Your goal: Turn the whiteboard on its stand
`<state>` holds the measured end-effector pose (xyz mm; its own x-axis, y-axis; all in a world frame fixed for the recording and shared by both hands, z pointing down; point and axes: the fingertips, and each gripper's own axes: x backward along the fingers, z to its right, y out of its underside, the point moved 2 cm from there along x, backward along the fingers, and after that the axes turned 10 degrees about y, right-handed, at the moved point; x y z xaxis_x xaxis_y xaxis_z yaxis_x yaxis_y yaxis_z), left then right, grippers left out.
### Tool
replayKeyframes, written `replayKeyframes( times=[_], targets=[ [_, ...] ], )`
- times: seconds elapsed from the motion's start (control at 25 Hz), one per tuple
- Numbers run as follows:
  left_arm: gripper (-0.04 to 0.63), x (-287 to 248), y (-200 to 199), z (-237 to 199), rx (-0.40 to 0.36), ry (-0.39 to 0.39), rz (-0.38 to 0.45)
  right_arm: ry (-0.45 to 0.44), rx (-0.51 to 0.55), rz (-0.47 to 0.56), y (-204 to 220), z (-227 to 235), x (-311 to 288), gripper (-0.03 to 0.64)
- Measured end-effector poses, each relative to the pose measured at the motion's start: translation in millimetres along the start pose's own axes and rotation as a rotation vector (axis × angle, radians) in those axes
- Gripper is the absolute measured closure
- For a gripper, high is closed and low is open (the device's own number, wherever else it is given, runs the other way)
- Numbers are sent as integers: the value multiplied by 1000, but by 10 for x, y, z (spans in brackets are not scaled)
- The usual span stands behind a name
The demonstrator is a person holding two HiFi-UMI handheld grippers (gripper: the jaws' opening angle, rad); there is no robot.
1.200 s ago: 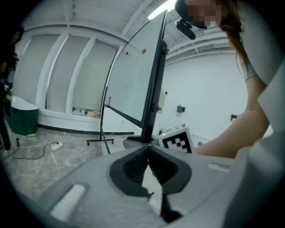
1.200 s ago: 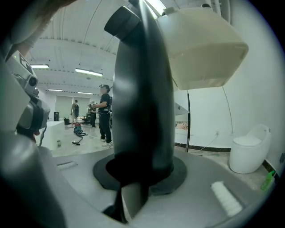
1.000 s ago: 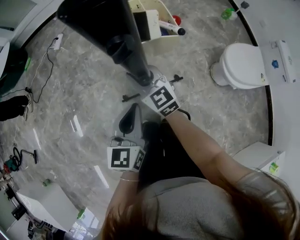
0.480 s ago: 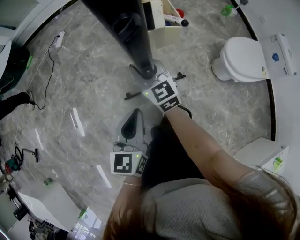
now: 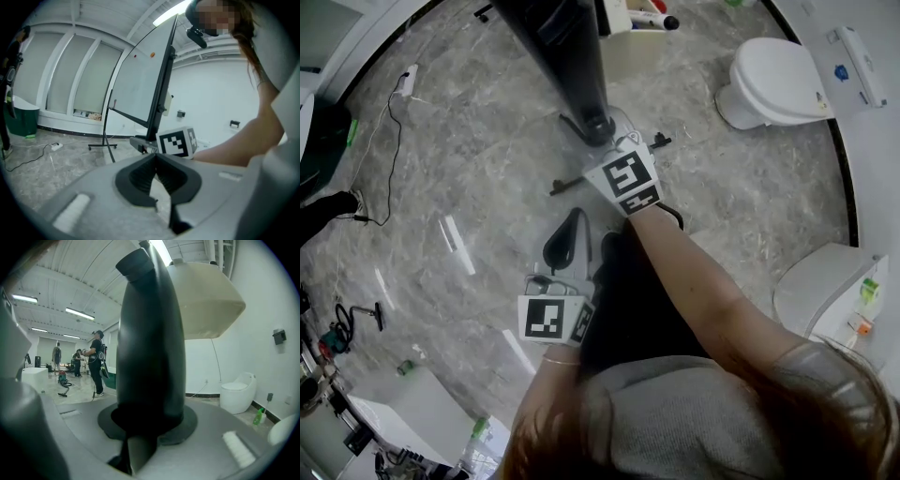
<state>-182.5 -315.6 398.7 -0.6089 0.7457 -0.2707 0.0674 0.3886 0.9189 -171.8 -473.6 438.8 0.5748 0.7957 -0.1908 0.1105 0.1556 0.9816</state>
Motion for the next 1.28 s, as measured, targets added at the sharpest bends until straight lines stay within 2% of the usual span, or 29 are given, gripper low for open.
replayKeyframes(
  times=[0.16, 0.32, 0.6, 0.96, 1.28],
  targets=[
    [595, 73, 126, 178, -4, 10, 0, 5, 11, 15, 43, -70, 234, 528],
    [595, 188, 185, 339, -26, -32, -3, 0, 12, 11, 94, -182, 477, 526],
    [595, 332, 363, 610, 54, -138, 32, -10, 16, 11, 131, -348, 811, 526],
    [595, 692, 671, 1054, 90, -186, 40, -10, 12, 12, 233, -579, 1378, 526],
    [595, 1043, 1010, 1246, 138, -146, 18, -8, 14, 10, 286, -809, 1710, 528]
  ],
)
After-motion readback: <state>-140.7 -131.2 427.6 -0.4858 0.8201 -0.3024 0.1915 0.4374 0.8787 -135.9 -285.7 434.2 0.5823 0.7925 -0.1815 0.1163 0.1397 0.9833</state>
